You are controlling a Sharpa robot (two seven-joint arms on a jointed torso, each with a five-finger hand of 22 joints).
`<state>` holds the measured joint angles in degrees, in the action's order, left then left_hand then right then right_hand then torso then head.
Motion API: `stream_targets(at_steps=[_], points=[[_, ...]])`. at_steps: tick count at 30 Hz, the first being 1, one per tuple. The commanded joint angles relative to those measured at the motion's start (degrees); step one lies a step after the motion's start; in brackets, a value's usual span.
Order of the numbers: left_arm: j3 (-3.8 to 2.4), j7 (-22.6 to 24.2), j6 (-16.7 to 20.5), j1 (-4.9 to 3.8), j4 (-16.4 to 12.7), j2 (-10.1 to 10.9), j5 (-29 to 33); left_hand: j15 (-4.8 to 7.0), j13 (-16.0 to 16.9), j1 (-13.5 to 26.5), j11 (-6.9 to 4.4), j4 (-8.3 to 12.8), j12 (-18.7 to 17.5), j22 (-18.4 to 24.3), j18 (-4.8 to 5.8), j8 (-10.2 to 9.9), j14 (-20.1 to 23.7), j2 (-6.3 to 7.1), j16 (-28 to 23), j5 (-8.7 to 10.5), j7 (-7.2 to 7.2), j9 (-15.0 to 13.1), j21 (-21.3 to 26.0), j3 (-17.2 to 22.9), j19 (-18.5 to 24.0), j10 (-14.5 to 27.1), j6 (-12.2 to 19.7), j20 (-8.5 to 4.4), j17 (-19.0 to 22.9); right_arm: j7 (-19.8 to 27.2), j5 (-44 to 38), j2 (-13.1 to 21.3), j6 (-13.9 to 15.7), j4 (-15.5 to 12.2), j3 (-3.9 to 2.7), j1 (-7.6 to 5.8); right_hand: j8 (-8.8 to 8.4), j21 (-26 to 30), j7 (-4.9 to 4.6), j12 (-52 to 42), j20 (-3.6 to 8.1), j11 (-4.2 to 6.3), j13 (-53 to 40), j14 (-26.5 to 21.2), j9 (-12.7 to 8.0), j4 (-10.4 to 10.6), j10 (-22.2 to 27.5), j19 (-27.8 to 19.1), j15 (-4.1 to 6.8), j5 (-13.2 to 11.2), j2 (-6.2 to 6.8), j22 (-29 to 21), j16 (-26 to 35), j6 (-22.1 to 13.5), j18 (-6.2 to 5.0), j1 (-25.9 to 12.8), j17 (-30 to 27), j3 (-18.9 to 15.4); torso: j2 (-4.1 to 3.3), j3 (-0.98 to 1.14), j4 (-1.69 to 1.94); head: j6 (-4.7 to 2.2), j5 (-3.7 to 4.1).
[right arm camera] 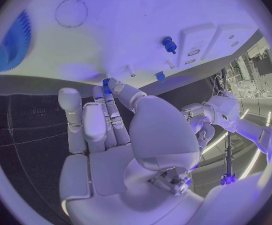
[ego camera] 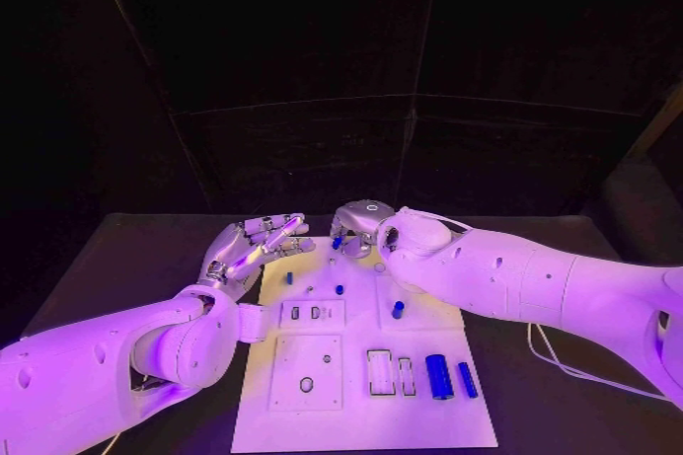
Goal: Assemble the parts on the task board
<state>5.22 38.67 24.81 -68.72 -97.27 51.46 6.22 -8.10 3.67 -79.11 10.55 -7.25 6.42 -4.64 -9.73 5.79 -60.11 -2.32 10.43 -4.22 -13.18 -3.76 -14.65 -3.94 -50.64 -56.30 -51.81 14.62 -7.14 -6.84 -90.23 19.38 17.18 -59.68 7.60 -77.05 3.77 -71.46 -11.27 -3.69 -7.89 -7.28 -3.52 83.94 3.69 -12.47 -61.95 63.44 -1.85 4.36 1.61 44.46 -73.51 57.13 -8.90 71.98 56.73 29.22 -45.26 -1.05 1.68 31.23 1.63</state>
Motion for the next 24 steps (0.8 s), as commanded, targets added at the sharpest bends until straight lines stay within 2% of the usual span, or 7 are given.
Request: stream_targets(at_steps=[1,5,8,13,19,20,24], points=[[-0.05,0.3,-0.8,-0.12,-0.1,0.0,-0.2,-0.08,-0.1,0.2,0.36,0.4,-0.2,0.1,-0.81,-0.4,-0.3,-0.37,-0.4,0.12,-0.73,0.1,0.3,0.0,-0.4,0.2,0.0,-0.09,-0.1,-0.3,-0.6,-0.1,-1.0,0.0,-0.02,-0.12,-0.32,0.5,-0.11,0.3,0.03,-0.2,0.1,0.1,0.0,0.6,0.9,-0.7,-0.48,0.0,1.03,-0.8,0.5,-0.8,0.29,0.0,-0.7,-0.3,0.0,-0.02,-0.02,0.08,-0.07],[-0.05,0.2,-0.8,-0.14,-0.1,0.0,-0.2,-0.08,-0.1,0.2,0.36,0.4,-0.2,0.1,-0.81,-0.4,-0.3,-0.37,-0.4,0.12,-0.73,0.1,0.3,0.0,-0.4,0.2,0.0,-0.09,-0.1,-0.2,-0.6,0.0,-1.2,-0.1,-0.02,-0.12,-0.28,0.9,-0.17,0.2,-0.09,-0.32,0.0,0.0,0.0,1.1,1.6,-1.0,-0.61,0.2,1.67,-1.4,0.8,-1.4,0.19,-0.2,-1.3,-1.1,0.01,-0.02,-0.04,0.11,-0.15],[-0.05,0.2,-0.8,-0.16,0.0,0.0,-0.2,-0.08,-0.1,0.2,0.36,0.4,-0.2,0.1,-0.81,-0.4,-0.3,-0.37,-0.4,0.12,-0.73,0.1,0.3,0.0,-0.4,0.2,0.0,-0.09,-0.1,0.1,-0.3,0.2,-1.0,-0.4,-0.02,-0.12,-0.28,1.6,0.07,0.1,-0.19,-0.25,0.0,-0.2,0.0,2.0,2.5,-1.4,-0.65,-1.0,2.45,-2.5,1.2,-2.5,0.03,-0.5,-2.1,-3.1,-0.01,-0.04,-0.04,0.09,-0.17],[-0.05,0.2,-0.9,-0.18,0.0,0.0,-0.2,-0.08,-0.1,0.1,0.36,0.5,-0.2,0.1,-0.81,-0.4,-0.3,-0.38,-0.4,0.12,-0.74,0.1,0.3,0.1,-0.4,0.2,0.0,-0.08,-0.1,0.2,-0.1,0.9,-0.1,-1.4,-0.02,-0.13,-0.26,1.5,0.54,-0.1,0.05,0.02,-0.1,0.1,0.0,2.7,2.1,-0.7,-0.48,-1.0,2.4,-1.9,0.8,-3.5,0.16,0.0,-1.5,-4.6,-0.01,-0.01,-0.03,0.02,-0.13],[-0.05,0.2,-0.9,-0.19,0.3,0.3,-0.2,-0.09,-0.1,0.1,0.37,0.6,-0.3,0.1,-0.8,-0.5,-0.3,-0.4,-0.5,0.12,-0.74,0.1,0.3,0.1,-0.5,0.2,0.0,-0.08,-0.1,0.1,1.6,5.4,4.1,-5.8,-0.05,-0.14,0.02,1.4,0.35,-0.4,0.19,0.1,-0.1,0.3,0.2,3.5,0.9,-0.2,-0.35,0.8,2.1,-1.7,0.4,-2.9,0.27,0.5,-1.1,-5.5,0.21,0.08,-0.27,-0.27,-0.04],[-0.05,0.2,-0.9,-0.19,0.3,0.4,-0.2,-0.09,-0.1,0.0,0.35,0.6,-0.3,0.1,-0.81,-0.5,-0.4,-0.42,-0.5,0.13,-0.7,0.1,0.3,0.1,-0.5,0.2,0.0,-0.08,-0.1,0.1,2.5,6.6,4.9,-6.9,-0.15,-0.16,0.11,1.4,0.31,-0.7,0.21,0.16,-0.2,0.4,0.2,3.7,0.3,0.0,-0.32,1.2,2.14,-1.5,0.3,-2.7,0.29,0.4,-0.9,-5.7,0.21,0.03,-0.28,-0.34,0.03],[-0.04,0.3,-1.0,-0.19,0.5,0.7,-0.2,0.16,0.0,-0.2,0.0,1.1,-0.4,0.2,-0.88,-0.5,-0.9,-0.7,-0.7,0.14,-0.19,0.0,0.3,0.1,-1.1,-0.5,-0.6,-0.23,-0.2,0.1,6.3,10.8,6.5,-10.0,-1.44,-0.23,0.51,0.6,0.28,-2.2,0.33,0.71,-0.7,0.9,0.4,4.6,-3.8,1.1,0.06,1.9,2.63,0.0,-0.9,-1.3,0.56,-0.1,0.9,-6.4,0.51,0.03,-0.56,-0.53,0.04]])
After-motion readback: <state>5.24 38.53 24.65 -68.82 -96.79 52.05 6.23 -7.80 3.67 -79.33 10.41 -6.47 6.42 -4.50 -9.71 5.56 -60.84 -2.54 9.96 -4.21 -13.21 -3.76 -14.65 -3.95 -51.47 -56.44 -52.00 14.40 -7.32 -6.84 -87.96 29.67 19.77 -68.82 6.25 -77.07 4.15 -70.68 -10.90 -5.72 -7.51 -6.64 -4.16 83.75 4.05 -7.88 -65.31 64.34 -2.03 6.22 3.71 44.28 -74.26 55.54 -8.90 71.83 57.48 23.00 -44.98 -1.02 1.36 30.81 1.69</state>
